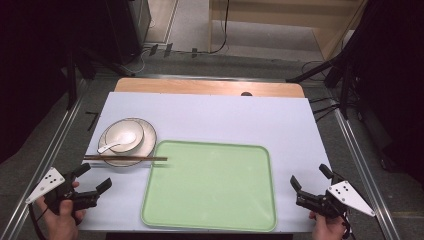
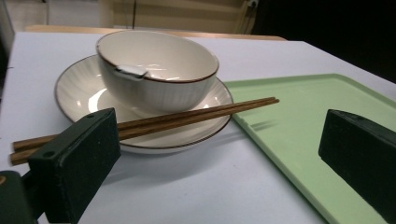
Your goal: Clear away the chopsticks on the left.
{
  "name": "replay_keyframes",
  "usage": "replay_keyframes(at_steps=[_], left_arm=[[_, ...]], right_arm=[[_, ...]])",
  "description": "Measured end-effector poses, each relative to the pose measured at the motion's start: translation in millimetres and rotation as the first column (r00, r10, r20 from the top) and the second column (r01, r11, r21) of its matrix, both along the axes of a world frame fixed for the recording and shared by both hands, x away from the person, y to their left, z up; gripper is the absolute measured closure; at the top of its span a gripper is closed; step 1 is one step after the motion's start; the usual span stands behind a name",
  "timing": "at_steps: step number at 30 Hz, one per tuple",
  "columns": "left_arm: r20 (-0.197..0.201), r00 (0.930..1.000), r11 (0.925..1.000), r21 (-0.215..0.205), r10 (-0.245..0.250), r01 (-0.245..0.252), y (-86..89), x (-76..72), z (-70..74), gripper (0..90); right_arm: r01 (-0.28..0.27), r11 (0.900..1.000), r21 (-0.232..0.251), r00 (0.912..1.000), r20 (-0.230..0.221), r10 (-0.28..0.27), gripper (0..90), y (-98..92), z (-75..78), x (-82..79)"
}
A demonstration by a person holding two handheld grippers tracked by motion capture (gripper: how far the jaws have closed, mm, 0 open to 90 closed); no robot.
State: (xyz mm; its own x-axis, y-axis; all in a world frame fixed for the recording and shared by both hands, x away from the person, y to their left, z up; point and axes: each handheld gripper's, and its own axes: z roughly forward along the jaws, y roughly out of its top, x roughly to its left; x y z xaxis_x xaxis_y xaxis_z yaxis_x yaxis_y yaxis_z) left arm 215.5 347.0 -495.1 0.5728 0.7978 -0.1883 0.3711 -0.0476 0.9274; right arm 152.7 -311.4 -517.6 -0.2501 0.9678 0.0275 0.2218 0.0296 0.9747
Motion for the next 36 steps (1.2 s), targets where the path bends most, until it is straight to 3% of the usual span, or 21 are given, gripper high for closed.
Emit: replay_keyframes(at_steps=[3, 4, 7, 8, 10, 13, 20, 25, 30, 36], left_arm=[[-0.001, 1.0, 0.9998, 0.019, 0.003, -0.003, -8.2, -0.1, 2.5, 1.6], [-0.002, 0.9997, 0.9994, 0.023, 0.025, -0.025, -10.7, -1.1, 3.3, 7.6], [-0.008, 0.9999, 0.9998, 0.017, 0.013, -0.012, -13.8, -3.8, 5.3, 36.7], [-0.022, 0.9997, 1.0, 0.005, 0.007, -0.006, -14.1, -4.1, 5.4, 52.3], [-0.055, 0.9981, 0.9996, -0.002, -0.028, 0.028, -15.4, -2.6, 4.9, 71.5], [-0.073, 0.9965, 0.9992, -0.002, -0.041, 0.04, -20.5, -0.7, 3.5, 87.6], [-0.11, 0.9935, 0.9987, 0.036, -0.032, 0.036, -44.8, 19.4, 2.4, 90.0], [-0.134, 0.9909, 0.9953, 0.094, -0.011, 0.023, -59.6, 35.7, -3.5, 90.0], [-0.157, 0.9876, 0.9903, 0.136, -0.008, 0.03, -65.8, 46.7, -9.8, 90.0], [-0.177, 0.9841, 0.9876, 0.157, 0.017, 0.011, -70.7, 57.1, -16.0, 90.0]], right_arm=[[-0.002, 1.0, 0.006, 0.9999, -0.01, 0.002, 0.1, 0.6, -1.1, 0.7], [-0.003, 1.0, 0.005, 0.9999, -0.013, 0.003, 0.1, 1.1, -1.1, 0.4], [-0.002, 1.0, -0.001, 1.0, -0.009, 0.002, 0.1, 2.4, -0.4, -0.9], [0.0, 1.0, -0.002, 1.0, -0.01, 0.0, 0.1, 3.1, 0.0, -1.4], [-0.004, 1.0, -0.005, 1.0, -0.008, 0.004, 0.1, 4.0, 0.3, -1.4], [-0.004, 1.0, -0.004, 0.9999, -0.011, 0.004, 0.1, 5.6, -0.3, 0.2], [-0.007, 1.0, -0.012, 0.9996, -0.027, 0.006, 0.1, 9.5, -2.4, 4.5], [-0.008, 1.0, -0.013, 0.9993, -0.036, 0.008, 0.1, 11.6, -3.3, 5.1], [-0.009, 1.0, -0.014, 0.999, -0.043, 0.008, 0.1, 13.0, -4.4, 6.4], [-0.016, 1.0, -0.016, 0.9991, -0.039, 0.016, 0.1, 15.1, -2.9, 6.3]])
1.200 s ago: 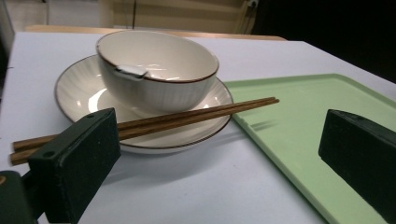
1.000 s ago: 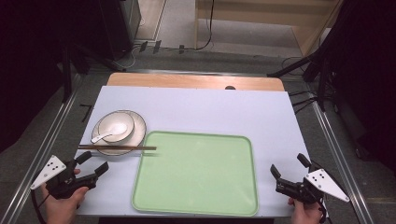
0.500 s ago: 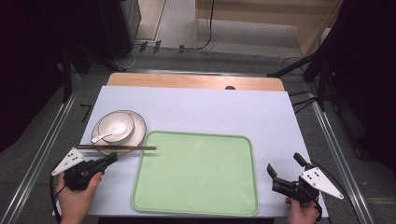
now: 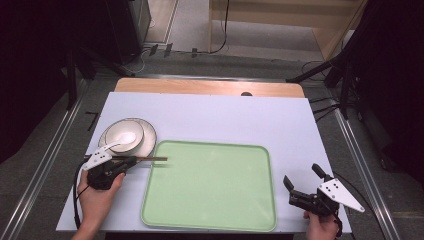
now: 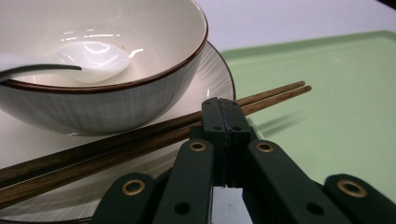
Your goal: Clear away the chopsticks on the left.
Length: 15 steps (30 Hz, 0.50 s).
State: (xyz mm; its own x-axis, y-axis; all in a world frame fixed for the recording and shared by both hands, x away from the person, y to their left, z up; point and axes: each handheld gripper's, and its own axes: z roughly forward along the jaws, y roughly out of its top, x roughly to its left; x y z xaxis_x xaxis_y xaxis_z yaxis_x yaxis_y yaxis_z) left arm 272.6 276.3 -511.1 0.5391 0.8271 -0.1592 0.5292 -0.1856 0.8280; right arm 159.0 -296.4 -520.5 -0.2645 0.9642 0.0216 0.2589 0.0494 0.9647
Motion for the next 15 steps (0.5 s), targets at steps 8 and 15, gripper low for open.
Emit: replay_keyframes(at_steps=[8, 15], left_arm=[[0.006, 0.9999, 0.9995, 0.03, 0.008, -0.009, -5.3, 5.4, -1.5, 90.0], [0.017, 0.9999, 0.9979, 0.064, 0.001, -0.002, -14.1, 13.8, -1.2, 90.0]], right_arm=[[0.003, 1.0, 0.015, 1.0, -0.007, -0.002, 0.1, -4.8, -1.8, -0.3], [0.013, 1.0, 0.015, 0.9998, -0.014, -0.013, 0.1, -4.3, -2.5, 2.0]])
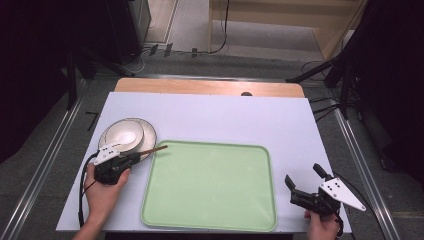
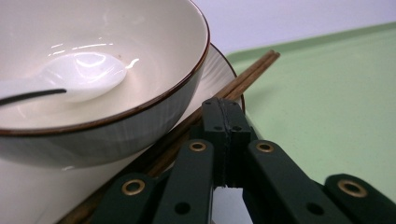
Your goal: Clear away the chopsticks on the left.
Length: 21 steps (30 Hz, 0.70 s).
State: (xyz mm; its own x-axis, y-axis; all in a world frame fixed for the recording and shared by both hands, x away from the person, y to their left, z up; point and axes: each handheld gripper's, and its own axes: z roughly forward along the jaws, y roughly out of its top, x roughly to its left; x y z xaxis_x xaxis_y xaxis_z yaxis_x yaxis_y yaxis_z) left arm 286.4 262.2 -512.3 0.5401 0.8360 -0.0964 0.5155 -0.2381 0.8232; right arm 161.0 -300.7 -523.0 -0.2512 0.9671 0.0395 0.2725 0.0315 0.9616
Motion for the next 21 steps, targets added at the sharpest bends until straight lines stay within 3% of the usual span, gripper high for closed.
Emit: replay_keyframes(at_steps=[8, 15, 19, 21], left_arm=[[0.011, 0.9999, 0.9998, 0.016, 0.012, -0.012, -12.7, 6.3, 1.9, 90.0], [0.023, 0.9987, 0.9963, 0.071, 0.046, -0.048, -27.0, 15.8, 0.0, 90.0], [0.027, 0.9991, 0.9971, 0.068, 0.033, -0.035, -27.2, 13.6, 0.3, 85.0], [0.024, 0.9995, 0.9988, 0.045, 0.018, -0.019, -23.5, 9.4, 4.3, 82.6]], right_arm=[[-0.008, 1.0, -0.01, 1.0, -0.002, 0.008, 0.1, 1.6, -1.0, 0.3], [-0.008, 1.0, 0.0, 0.9999, -0.01, 0.008, 0.1, -0.9, -2.5, -0.5], [-0.011, 1.0, -0.002, 0.9998, -0.014, 0.011, 0.1, -0.4, -3.9, 1.3], [-0.008, 1.0, -0.003, 0.9998, -0.019, 0.008, 0.1, -0.1, -4.4, 1.5]])
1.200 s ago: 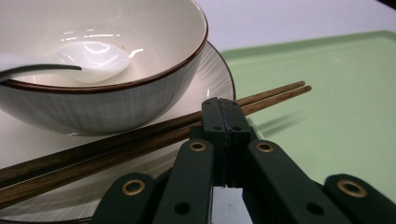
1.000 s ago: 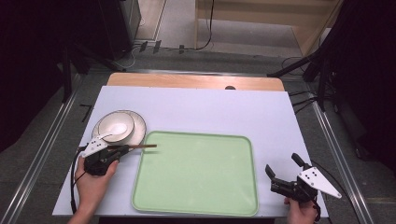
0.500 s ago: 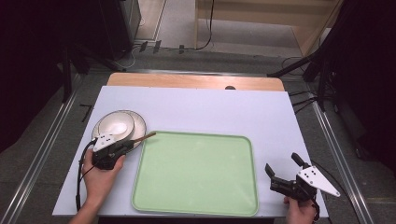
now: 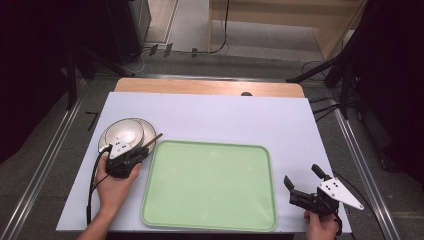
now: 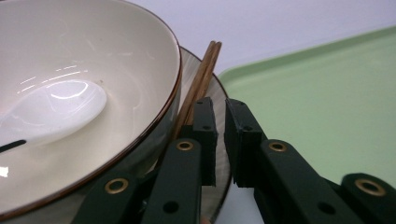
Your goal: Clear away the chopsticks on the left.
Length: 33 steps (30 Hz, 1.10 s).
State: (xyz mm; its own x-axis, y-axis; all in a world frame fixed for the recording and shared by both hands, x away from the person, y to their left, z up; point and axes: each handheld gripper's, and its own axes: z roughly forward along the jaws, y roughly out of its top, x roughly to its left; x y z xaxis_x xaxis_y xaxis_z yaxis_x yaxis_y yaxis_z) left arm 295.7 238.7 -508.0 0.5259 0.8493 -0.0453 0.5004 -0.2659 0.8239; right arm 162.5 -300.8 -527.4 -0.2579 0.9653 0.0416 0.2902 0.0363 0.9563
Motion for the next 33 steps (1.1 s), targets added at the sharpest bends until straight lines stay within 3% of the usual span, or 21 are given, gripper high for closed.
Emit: replay_keyframes(at_steps=[3, 5, 9, 13, 16, 23, 33], left_arm=[[0.008, 0.9999, 0.9998, -0.012, -0.015, 0.015, 5.9, -5.8, 4.7, 81.5], [0.01, 0.9993, 0.9983, -0.044, -0.037, 0.038, 21.8, -15.7, 11.4, 80.9], [0.006, 0.9983, 0.9961, -0.065, -0.058, 0.059, 46.4, -24.2, 19.1, 80.9], [-0.003, 0.9981, 0.9935, -0.096, -0.062, 0.061, 74.4, -26.9, 26.1, 82.9], [-0.006, 0.997, 0.9923, -0.098, -0.077, 0.076, 85.2, -25.6, 29.8, 84.6], [-0.079, 0.9879, 0.991, -0.019, -0.133, 0.132, 77.4, -21.9, 24.1, 84.5], [-0.104, 0.9901, 0.9951, 0.02, -0.094, 0.097, 66.2, -18.8, 19.4, 81.9]], right_arm=[[0.011, 1.0, 0.002, 0.9999, -0.008, -0.011, 0.1, 0.8, -0.6, 0.2], [0.018, 1.0, 0.003, 0.9998, -0.012, -0.018, 0.1, 1.7, -0.4, 0.0], [0.003, 1.0, -0.016, 1.0, -0.004, -0.003, 0.1, 6.2, 2.2, -1.8], [-0.022, 0.999, -0.041, 0.9997, -0.002, 0.022, 0.1, 9.8, 2.7, -1.9], [-0.031, 0.999, -0.041, 0.9995, -0.007, 0.031, 0.1, 9.4, 1.5, -0.3], [-0.04, 0.999, -0.036, 0.9992, -0.004, 0.04, 0.1, 8.5, 1.8, -1.0], [-0.041, 0.998, -0.037, 0.9991, -0.011, 0.041, 0.1, 8.7, 1.2, -1.8]])
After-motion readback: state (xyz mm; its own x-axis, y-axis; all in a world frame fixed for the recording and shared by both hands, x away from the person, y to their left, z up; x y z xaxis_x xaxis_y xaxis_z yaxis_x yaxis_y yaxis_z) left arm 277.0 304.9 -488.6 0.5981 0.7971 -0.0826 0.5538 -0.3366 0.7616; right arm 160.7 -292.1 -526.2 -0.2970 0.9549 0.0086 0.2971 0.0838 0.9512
